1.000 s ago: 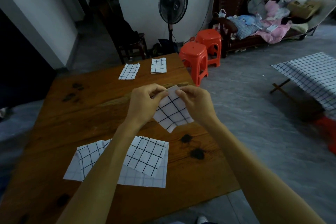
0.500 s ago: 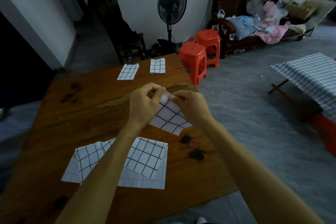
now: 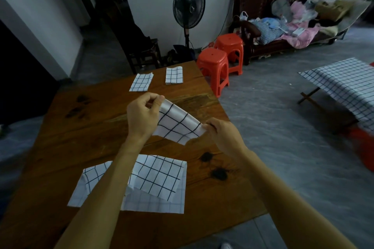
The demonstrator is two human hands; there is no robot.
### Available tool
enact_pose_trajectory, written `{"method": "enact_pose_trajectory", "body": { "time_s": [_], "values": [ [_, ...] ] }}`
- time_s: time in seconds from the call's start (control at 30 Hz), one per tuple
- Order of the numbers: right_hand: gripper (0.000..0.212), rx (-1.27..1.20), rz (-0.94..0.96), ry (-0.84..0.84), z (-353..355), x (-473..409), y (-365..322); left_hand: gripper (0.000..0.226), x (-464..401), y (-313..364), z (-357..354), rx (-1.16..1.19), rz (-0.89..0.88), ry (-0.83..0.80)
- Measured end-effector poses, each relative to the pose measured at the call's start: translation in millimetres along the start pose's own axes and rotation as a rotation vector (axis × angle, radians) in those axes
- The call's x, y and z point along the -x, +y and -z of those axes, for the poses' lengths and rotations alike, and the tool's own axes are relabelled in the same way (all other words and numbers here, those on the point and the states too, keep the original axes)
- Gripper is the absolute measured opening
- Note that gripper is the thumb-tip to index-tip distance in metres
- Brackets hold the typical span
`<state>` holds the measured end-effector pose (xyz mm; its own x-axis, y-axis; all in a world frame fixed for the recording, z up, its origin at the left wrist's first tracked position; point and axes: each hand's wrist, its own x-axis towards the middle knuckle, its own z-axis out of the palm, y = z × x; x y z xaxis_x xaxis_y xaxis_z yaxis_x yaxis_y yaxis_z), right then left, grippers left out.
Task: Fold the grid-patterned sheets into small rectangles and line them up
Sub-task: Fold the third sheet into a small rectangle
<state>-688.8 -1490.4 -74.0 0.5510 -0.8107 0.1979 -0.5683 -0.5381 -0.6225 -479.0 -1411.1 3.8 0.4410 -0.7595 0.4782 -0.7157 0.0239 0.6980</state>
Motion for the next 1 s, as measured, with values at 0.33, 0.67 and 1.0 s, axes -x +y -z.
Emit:
{"method": "enact_pose_trajectory", "body": {
  "time_s": [0.33,0.67,1.0],
  "values": [
    [0.02,-0.015,-0.048,0.031,13,-9,-17,0.014,8,0,-6,-0.08,-0.05,-0.128],
    [0.027,-0.1,0.191,0.071,4,-25,-46,0.009,8,14,-11,0.062,-0.036,-0.141],
    [0.023,-0.023,0.086,0.073,-4,3,-8,0.017,4,3,-11,0.045,0.032,0.034]
  ]
}}
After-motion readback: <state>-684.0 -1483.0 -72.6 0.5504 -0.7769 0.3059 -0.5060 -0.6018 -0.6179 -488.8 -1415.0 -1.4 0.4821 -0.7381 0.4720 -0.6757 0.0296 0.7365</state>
